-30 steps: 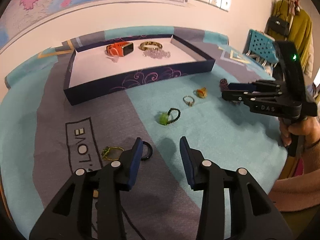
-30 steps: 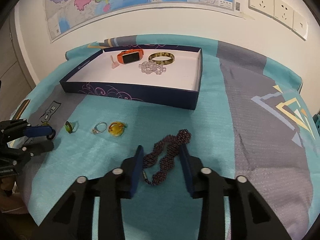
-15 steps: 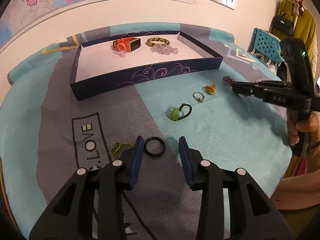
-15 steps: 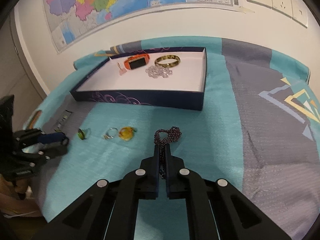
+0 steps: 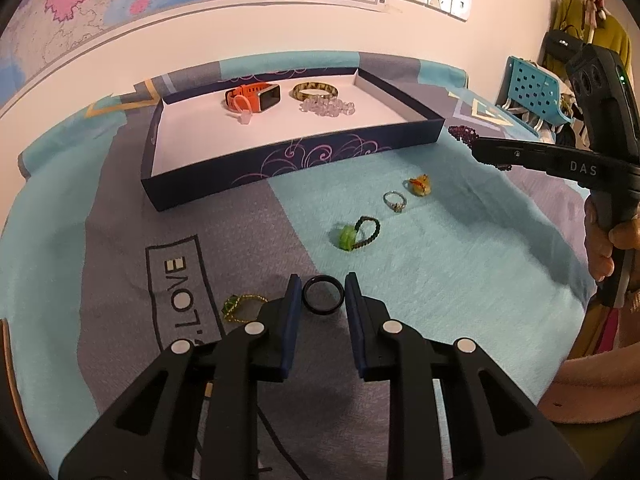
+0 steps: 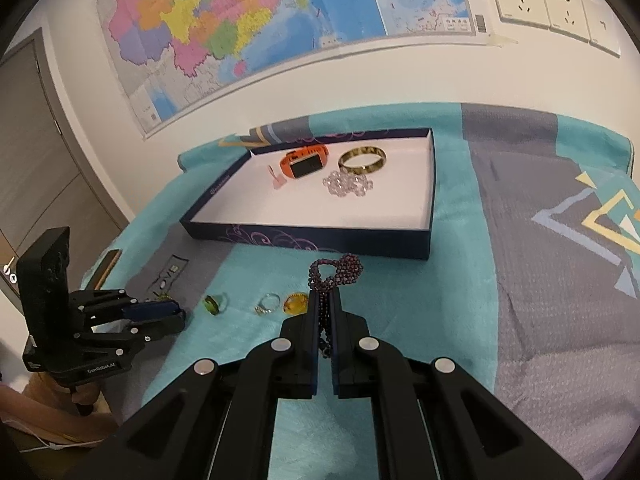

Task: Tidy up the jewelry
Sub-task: 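Carry the black ring and beaded necklace into the navy box and release both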

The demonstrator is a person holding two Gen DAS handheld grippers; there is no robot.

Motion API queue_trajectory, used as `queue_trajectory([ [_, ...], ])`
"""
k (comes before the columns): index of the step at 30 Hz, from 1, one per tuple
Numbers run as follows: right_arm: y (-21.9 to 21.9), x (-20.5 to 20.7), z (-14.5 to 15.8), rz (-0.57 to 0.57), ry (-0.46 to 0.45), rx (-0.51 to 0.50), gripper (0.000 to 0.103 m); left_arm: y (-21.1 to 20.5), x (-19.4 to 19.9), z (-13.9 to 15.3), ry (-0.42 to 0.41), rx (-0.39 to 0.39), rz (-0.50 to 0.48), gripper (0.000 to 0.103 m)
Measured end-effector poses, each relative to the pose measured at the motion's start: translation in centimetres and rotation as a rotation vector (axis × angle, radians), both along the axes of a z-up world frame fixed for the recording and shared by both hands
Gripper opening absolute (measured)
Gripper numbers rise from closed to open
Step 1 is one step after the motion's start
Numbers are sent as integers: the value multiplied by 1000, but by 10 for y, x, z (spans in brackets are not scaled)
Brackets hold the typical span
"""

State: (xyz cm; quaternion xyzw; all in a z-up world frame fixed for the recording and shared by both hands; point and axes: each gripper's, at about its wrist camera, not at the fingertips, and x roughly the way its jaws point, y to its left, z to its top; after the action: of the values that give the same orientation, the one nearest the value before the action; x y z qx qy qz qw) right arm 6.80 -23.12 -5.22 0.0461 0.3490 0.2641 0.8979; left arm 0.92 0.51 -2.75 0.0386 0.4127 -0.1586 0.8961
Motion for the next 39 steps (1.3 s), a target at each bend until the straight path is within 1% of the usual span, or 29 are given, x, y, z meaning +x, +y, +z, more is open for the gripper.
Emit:
queue_trajectory([
  [14, 9, 12, 26, 33, -62, 1, 3, 2, 11, 30, -74, -33, -10, 22],
  [22, 20, 32, 35, 49, -81, -11, 3, 6, 35, 46, -112, -39, 1, 22],
  [28, 26, 50, 40, 60, -83, -15, 3, 8, 55, 54, -138, -18, 14, 22],
  [39, 42, 80, 37, 75, -66, -47, 3, 5, 87, 56, -129, 0, 15, 22],
])
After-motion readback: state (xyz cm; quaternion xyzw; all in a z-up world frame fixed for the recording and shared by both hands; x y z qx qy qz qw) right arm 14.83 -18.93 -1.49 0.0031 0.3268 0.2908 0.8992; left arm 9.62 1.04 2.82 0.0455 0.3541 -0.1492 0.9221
